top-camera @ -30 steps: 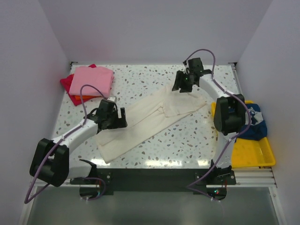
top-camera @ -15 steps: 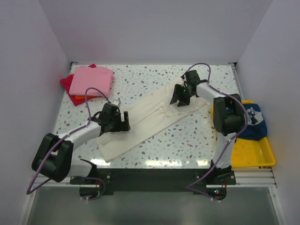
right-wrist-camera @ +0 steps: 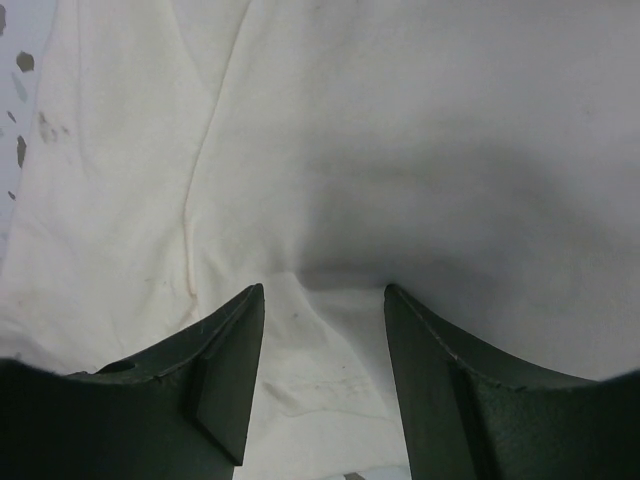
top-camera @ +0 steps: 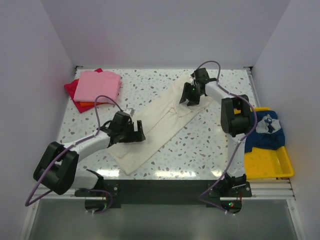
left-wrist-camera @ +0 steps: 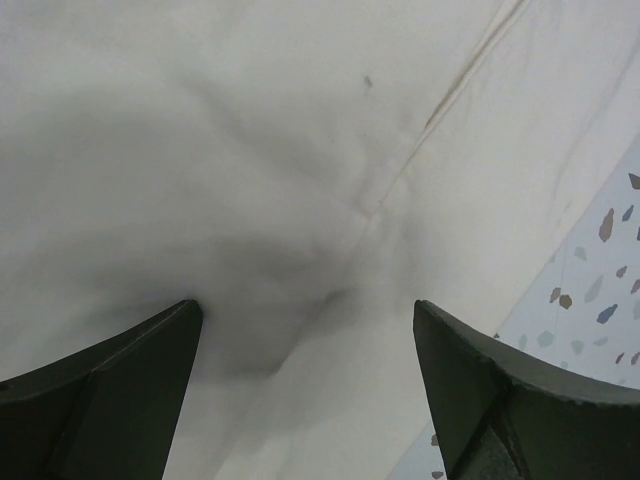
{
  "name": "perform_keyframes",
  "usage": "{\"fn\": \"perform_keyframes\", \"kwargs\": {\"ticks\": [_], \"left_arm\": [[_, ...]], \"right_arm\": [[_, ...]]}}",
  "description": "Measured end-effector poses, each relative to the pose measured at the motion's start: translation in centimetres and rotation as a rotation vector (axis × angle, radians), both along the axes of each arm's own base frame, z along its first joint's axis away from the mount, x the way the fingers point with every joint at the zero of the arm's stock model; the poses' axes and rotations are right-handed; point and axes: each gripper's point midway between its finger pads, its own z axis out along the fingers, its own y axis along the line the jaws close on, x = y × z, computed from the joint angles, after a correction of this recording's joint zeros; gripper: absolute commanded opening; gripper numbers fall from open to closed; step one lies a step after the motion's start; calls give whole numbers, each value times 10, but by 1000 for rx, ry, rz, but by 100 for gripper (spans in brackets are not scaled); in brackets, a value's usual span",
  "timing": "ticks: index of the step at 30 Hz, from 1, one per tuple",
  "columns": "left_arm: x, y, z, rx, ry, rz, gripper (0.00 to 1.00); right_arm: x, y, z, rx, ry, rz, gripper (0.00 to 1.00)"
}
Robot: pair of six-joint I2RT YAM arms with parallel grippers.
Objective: Fold and stack the t-shirts
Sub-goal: Fold the tshirt
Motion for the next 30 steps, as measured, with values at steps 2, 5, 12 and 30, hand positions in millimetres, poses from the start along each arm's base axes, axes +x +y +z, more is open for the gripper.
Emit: {"fn": "perform_keyframes", "kwargs": {"ticks": [2, 5, 12, 30], "left_arm": [[-4, -7, 1, -24, 13, -18, 93], [-8, -18, 2, -64, 24, -56, 93], [-22, -57, 8, -171, 66, -200, 93], [-49, -64, 18, -177, 152, -286, 95]], "right_arm": [[13, 2, 0, -1, -14, -6, 56], [35, 6, 1, 1, -44, -17, 56], [75, 17, 5, 35, -113, -35, 56], [76, 34, 30, 136, -145, 10, 57]]}}
